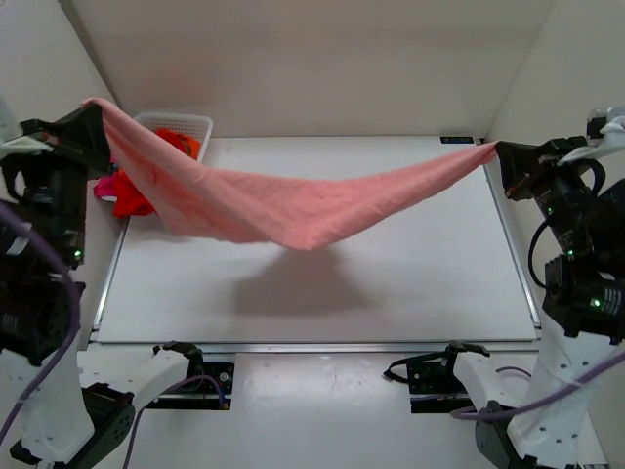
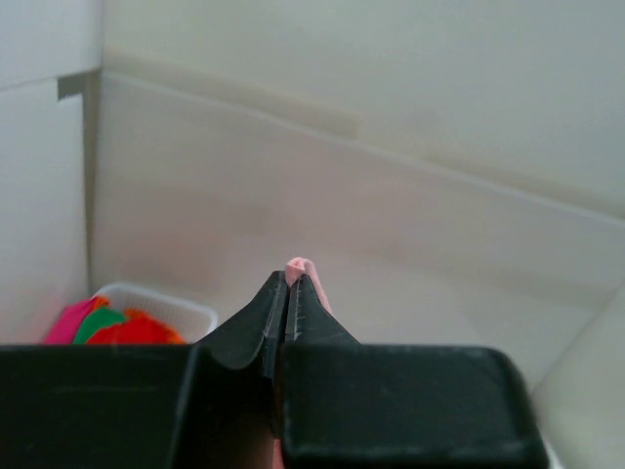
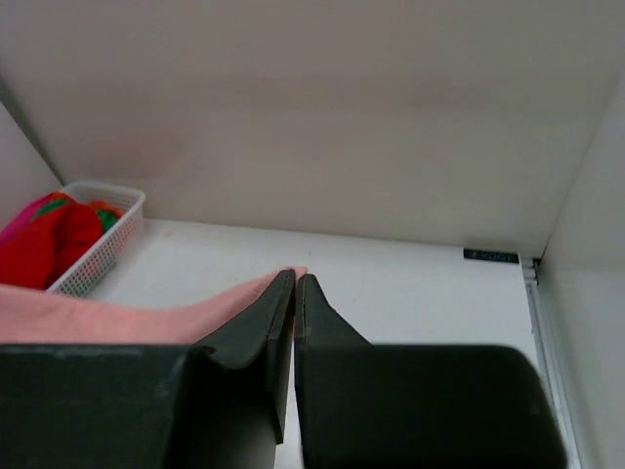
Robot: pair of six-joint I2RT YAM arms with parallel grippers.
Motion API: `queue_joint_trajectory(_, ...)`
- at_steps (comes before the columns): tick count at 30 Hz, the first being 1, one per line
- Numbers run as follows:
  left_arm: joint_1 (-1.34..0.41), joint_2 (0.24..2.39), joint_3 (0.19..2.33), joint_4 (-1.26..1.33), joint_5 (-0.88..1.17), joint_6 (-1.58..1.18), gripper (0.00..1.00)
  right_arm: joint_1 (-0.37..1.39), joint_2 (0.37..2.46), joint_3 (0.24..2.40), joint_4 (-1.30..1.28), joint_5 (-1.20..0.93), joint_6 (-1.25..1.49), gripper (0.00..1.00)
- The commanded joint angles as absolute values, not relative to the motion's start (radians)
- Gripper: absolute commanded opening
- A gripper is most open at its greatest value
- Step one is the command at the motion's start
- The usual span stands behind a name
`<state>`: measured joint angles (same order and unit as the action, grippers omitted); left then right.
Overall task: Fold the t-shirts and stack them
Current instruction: Flatten out the tshirt
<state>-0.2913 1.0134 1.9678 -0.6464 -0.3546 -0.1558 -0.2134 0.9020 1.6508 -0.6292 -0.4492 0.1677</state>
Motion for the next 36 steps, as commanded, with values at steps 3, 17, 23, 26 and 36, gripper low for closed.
queue_joint_trajectory(3, -0.373, 1.049, 2.045, -0.660, -0.400, -0.161, 0.00, -0.123, 0.865, 1.735, -0.589, -0.284, 0.140, 0.00)
queue_joint_trajectory(17, -0.206, 1.598, 1.914, -0.583, -0.274, -0.138, 0.03, -0.128, 1.057, 1.194, -0.328, -0.464, 0.190, 0.00)
queue_joint_trajectory(23, -0.218, 1.885, 2.173, -0.586, -0.371, -0.101, 0.71, -0.094, 1.187, 1.106, -0.221, -0.453, 0.216, 0.00)
queue_joint_trajectory(26, -0.225, 1.867, 2.211, -0.684, -0.307, -0.124, 0.71, -0.068, 1.239, 1.109, -0.233, -0.408, 0.203, 0.01)
queue_joint_trajectory(36, -0.466, 1.160, 1.128, -0.603, 0.191, -0.526, 0.40, -0.046, 1.338, 1.060, -0.222, -0.373, 0.199, 0.00)
